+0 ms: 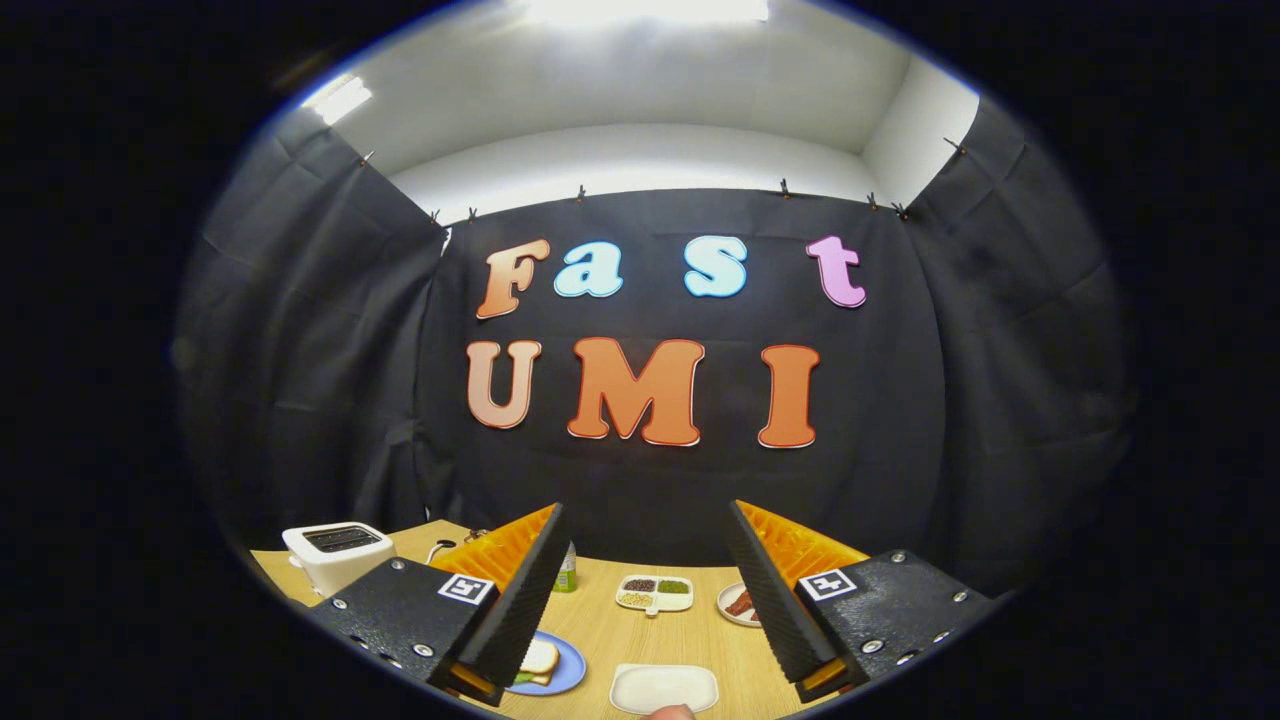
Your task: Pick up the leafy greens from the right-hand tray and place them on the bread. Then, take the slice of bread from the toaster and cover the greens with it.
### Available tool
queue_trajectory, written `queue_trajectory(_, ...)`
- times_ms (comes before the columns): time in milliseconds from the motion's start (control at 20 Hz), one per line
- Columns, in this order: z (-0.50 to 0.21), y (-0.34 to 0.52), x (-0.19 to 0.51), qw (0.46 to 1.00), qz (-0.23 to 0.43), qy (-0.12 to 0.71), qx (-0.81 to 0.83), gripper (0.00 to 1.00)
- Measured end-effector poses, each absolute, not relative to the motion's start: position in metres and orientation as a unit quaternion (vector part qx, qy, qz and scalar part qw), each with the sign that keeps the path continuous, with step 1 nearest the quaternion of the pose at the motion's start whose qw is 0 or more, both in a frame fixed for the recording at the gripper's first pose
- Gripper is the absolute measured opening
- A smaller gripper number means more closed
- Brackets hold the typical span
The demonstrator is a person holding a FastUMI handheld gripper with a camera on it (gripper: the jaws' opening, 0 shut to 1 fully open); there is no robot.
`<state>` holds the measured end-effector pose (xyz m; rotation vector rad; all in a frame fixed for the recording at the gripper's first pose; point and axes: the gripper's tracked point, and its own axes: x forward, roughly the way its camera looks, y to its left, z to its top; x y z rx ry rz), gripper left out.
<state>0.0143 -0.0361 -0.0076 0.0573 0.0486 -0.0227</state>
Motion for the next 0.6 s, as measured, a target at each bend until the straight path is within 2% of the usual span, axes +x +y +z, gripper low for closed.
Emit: queue_trajectory(600,-0.003,-0.025,0.014,0.999,0.002,0.018,0.033,0.95)
